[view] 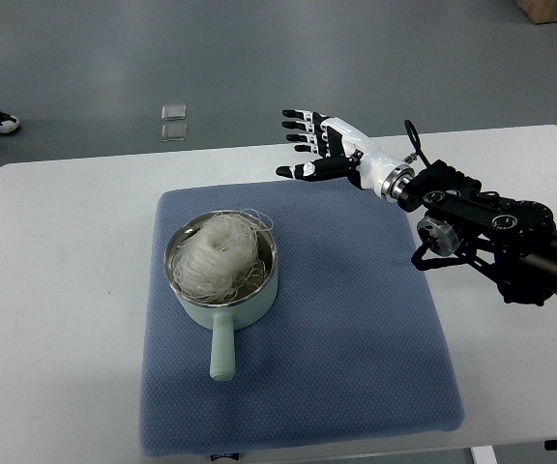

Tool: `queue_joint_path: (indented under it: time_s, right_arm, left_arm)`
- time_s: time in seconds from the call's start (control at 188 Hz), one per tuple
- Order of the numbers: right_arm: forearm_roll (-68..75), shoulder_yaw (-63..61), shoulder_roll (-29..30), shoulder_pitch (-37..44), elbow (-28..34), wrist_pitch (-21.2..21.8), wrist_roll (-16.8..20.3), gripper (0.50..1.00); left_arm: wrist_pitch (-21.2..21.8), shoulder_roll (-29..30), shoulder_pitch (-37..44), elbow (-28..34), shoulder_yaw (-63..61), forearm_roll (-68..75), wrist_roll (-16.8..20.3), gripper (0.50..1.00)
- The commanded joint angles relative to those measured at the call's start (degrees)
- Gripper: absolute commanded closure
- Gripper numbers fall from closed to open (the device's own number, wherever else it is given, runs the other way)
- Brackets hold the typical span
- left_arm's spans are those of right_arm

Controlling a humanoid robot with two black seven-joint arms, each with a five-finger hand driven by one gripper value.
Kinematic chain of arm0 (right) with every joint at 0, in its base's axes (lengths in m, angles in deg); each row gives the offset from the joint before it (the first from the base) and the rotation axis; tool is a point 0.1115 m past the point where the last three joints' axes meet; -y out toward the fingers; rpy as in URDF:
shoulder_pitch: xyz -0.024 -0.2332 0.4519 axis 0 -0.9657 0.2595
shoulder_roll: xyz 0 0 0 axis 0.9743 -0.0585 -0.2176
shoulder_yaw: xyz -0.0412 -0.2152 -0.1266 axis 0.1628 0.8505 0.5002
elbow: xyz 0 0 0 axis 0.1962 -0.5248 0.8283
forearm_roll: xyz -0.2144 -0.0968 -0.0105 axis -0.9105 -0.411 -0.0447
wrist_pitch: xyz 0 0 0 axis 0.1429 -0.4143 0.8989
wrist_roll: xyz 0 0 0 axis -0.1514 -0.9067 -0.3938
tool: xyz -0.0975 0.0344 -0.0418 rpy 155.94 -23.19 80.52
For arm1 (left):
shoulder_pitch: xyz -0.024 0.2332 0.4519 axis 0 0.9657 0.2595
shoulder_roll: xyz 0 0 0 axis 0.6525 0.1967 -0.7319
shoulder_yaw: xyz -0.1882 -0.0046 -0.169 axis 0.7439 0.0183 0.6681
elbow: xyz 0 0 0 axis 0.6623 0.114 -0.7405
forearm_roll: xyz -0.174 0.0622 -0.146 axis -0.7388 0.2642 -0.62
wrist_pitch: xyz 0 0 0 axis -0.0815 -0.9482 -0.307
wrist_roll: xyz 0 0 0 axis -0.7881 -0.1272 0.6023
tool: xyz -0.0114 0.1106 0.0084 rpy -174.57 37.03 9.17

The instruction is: Put vermicelli into pot with right hand

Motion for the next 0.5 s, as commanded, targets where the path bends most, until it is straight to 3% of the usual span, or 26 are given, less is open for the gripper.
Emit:
queue_joint_path:
  time_s: [0.0,0.149,0.335,0.494]
  right_arm:
    - [2.5,-4.1,0.0,-2.4,-1.0,1.1,3.3,0.583]
    - [5.4,-8.2,0.1,-5.3,-1.3,1.4,4.2,0.579]
    - [8.3,-14.2,0.3,-9.5,-1.3,5.6,4.2,0.579]
    - [8.8,-15.8,0.9,-11.0,-1.3,5.1,3.5,0.576]
  left_arm:
    - [-0.1,0.0,0.0,0.0,0.0,0.0,0.1,0.500]
    - [-0.1,0.0,0.0,0.0,0.0,0.0,0.1,0.500]
    - [-0.1,0.0,0.0,0.0,0.0,0.0,0.1,0.500]
    - [0.0,0.0,0.0,0.0,0.0,0.0,0.0,0.500]
